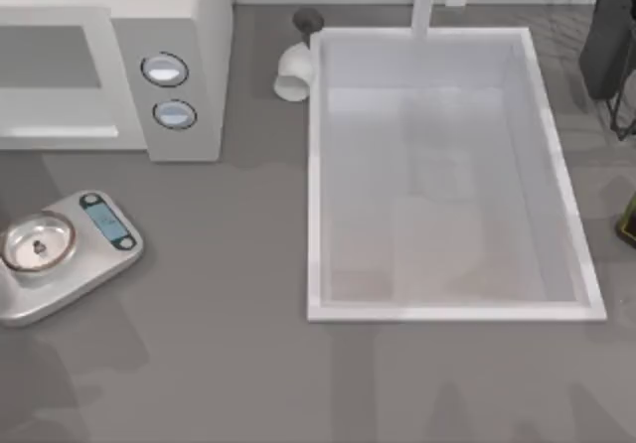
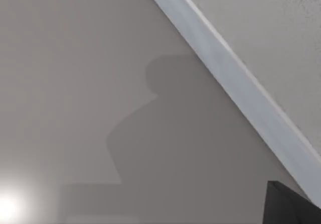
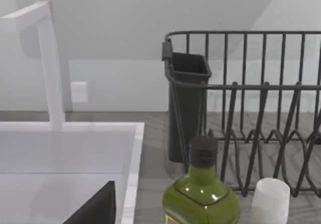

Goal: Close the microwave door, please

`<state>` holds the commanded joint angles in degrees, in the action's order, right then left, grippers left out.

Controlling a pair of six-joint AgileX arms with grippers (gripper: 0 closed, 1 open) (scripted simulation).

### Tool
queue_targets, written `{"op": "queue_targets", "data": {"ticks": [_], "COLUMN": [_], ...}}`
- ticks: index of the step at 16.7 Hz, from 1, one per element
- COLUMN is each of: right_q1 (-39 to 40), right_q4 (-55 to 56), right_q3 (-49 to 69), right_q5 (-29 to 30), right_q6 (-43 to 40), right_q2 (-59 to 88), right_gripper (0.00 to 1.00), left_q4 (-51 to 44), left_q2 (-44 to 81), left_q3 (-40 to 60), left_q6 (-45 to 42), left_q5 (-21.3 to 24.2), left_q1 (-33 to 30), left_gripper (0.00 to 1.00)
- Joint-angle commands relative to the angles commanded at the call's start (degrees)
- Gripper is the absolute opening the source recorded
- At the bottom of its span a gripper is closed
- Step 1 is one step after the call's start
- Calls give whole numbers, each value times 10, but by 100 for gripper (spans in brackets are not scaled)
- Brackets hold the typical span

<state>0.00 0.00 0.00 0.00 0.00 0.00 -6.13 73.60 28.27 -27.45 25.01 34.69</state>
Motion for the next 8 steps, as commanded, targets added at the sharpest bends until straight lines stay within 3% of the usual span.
{"op": "queue_targets", "data": {"ticks": [8], "right_q1": [0], "right_q4": [0], "right_q3": [0], "right_q5": [0], "right_q6": [0], "right_q2": [0], "right_gripper": [100], "left_q4": [10], "left_q2": [-20], "left_q3": [0], "left_q6": [22], "left_q5": [-42], "left_q1": [-28], "left_gripper": [0]}}
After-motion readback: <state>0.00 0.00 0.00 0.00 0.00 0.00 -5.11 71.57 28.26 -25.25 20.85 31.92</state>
